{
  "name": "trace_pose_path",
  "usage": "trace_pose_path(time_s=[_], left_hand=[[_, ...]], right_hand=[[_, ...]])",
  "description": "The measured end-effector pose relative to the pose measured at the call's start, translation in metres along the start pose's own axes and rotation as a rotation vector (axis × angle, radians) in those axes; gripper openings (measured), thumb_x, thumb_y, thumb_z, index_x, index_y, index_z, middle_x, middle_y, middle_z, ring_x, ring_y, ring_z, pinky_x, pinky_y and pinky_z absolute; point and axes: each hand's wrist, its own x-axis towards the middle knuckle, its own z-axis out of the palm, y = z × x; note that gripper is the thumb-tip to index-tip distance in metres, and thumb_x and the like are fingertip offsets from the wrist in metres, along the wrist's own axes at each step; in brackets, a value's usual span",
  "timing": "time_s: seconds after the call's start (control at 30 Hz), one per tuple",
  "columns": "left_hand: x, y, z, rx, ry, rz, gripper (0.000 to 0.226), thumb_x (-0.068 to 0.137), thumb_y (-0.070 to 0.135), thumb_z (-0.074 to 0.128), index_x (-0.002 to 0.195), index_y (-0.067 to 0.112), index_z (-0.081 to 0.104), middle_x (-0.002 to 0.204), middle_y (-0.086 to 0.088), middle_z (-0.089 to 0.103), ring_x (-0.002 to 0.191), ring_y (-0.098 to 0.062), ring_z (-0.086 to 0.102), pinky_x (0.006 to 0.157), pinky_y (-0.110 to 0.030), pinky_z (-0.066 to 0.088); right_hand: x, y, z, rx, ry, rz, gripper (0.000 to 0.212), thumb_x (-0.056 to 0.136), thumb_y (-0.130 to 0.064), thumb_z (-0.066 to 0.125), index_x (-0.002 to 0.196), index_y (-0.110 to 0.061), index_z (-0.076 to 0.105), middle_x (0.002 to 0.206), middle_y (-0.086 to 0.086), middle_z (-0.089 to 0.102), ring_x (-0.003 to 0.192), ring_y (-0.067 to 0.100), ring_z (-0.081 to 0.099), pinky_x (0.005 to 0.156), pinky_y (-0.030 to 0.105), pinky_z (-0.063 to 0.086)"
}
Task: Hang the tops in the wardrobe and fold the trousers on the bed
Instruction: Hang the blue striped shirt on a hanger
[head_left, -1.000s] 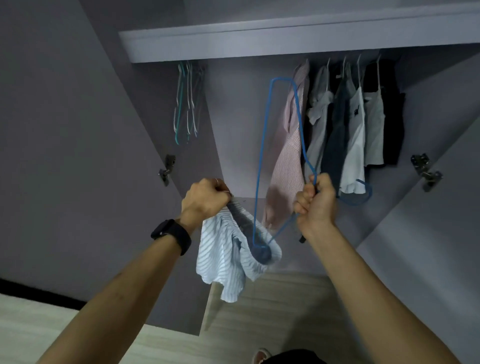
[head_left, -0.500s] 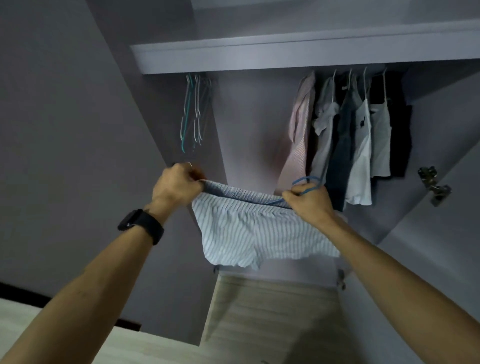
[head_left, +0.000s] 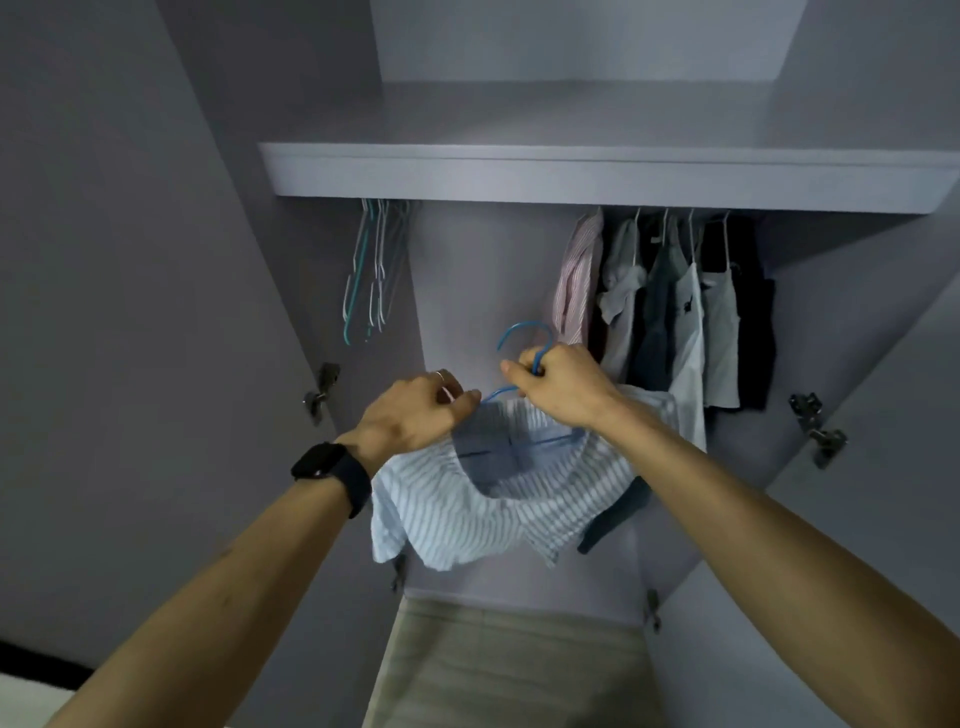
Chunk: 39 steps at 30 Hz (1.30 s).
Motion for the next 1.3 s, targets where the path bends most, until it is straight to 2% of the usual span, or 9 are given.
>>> trace_pose_path(time_s=[0.1, 0.2, 0.33, 0.43, 0.67, 0.83, 0.97, 1.07, 1.3], left_hand=[[-0.002, 0.010, 0.003, -0.067, 0.103, 0.194, 0.032, 0.087, 0.056, 0.052, 0.108, 0.039, 0.070, 0.116, 0.012, 0.067, 0.110, -0.013, 0.057, 0.096, -0.040, 0.047], [-0.001, 0.032, 0.006, -0.059, 0.031, 0.243, 0.020, 0.085, 0.045, 0.058, 0.103, 0.042, 0.066, 0.102, 0.015, 0.071, 0.096, -0.011, 0.063, 0.082, -0.030, 0.050], [0.004, 0.033, 0.002, -0.205, 0.071, 0.177, 0.010, 0.095, 0.034, 0.064, 0.086, 0.032, 0.068, 0.076, 0.008, 0.067, 0.071, -0.008, 0.060, 0.058, -0.013, 0.040], [0.000, 0.020, -0.009, -0.368, 0.068, 0.087, 0.016, 0.092, 0.039, 0.070, 0.084, 0.026, 0.073, 0.083, 0.002, 0.072, 0.076, -0.008, 0.062, 0.065, -0.021, 0.044], [0.002, 0.019, 0.001, -0.107, 0.102, 0.136, 0.036, 0.088, 0.063, 0.064, 0.071, 0.032, 0.062, 0.062, 0.011, 0.060, 0.065, -0.008, 0.058, 0.062, -0.031, 0.047], [0.009, 0.021, 0.014, 0.034, 0.076, 0.209, 0.032, 0.100, 0.051, 0.054, 0.091, 0.028, 0.074, 0.071, 0.012, 0.062, 0.064, -0.005, 0.056, 0.058, -0.025, 0.037], [0.012, 0.011, 0.014, 0.001, 0.110, 0.170, 0.030, 0.100, 0.052, 0.052, 0.086, 0.034, 0.071, 0.078, 0.013, 0.065, 0.068, -0.002, 0.058, 0.056, -0.016, 0.036], [0.013, 0.014, 0.017, 0.012, 0.106, 0.200, 0.031, 0.101, 0.052, 0.051, 0.088, 0.032, 0.072, 0.075, 0.011, 0.064, 0.067, -0.003, 0.058, 0.055, -0.019, 0.035], [0.015, 0.024, 0.028, 0.025, 0.120, 0.247, 0.035, 0.100, 0.050, 0.053, 0.092, 0.025, 0.076, 0.084, 0.002, 0.068, 0.075, -0.014, 0.063, 0.069, -0.035, 0.051]], right_hand=[[0.001, -0.008, -0.005, 0.060, 0.051, -0.005, 0.054, 0.101, -0.048, 0.049, 0.067, -0.007, 0.059, 0.065, 0.008, 0.067, 0.066, 0.024, 0.063, 0.070, 0.043, 0.052], [-0.005, -0.009, -0.003, 0.139, 0.019, 0.001, 0.048, 0.098, -0.050, 0.054, 0.067, -0.016, 0.064, 0.067, 0.002, 0.070, 0.071, 0.019, 0.067, 0.075, 0.042, 0.054], [-0.024, 0.027, -0.011, 0.408, 0.146, -0.002, 0.039, 0.087, -0.060, 0.059, 0.109, -0.029, 0.068, 0.107, -0.016, 0.071, 0.107, 0.002, 0.064, 0.091, 0.022, 0.047], [-0.048, 0.076, -0.006, 0.151, 0.160, 0.101, 0.044, 0.093, -0.064, 0.054, 0.127, -0.037, 0.062, 0.127, -0.014, 0.063, 0.122, 0.014, 0.056, 0.103, 0.035, 0.045], [-0.081, 0.114, 0.043, 0.095, 0.253, 0.006, 0.015, 0.099, -0.020, 0.064, 0.109, -0.015, 0.074, 0.104, 0.000, 0.072, 0.092, 0.020, 0.068, 0.080, 0.042, 0.057], [-0.079, 0.116, 0.042, 0.019, 0.241, 0.002, 0.017, 0.102, -0.019, 0.058, 0.110, -0.014, 0.072, 0.107, 0.003, 0.071, 0.099, 0.023, 0.062, 0.082, 0.035, 0.049], [-0.082, 0.133, 0.031, -0.021, 0.221, 0.211, 0.024, 0.102, -0.028, 0.057, 0.119, -0.019, 0.070, 0.120, 0.007, 0.067, 0.114, 0.032, 0.054, 0.092, 0.037, 0.045], [-0.086, 0.127, 0.032, -0.007, 0.294, 0.165, 0.034, 0.097, -0.037, 0.061, 0.129, -0.025, 0.068, 0.127, -0.002, 0.065, 0.120, 0.025, 0.047, 0.098, 0.033, 0.043], [-0.080, 0.103, 0.036, 0.018, 0.167, -0.054, 0.027, 0.095, -0.037, 0.067, 0.119, -0.026, 0.074, 0.094, -0.022, 0.065, 0.081, -0.004, 0.050, 0.079, 0.022, 0.051]])
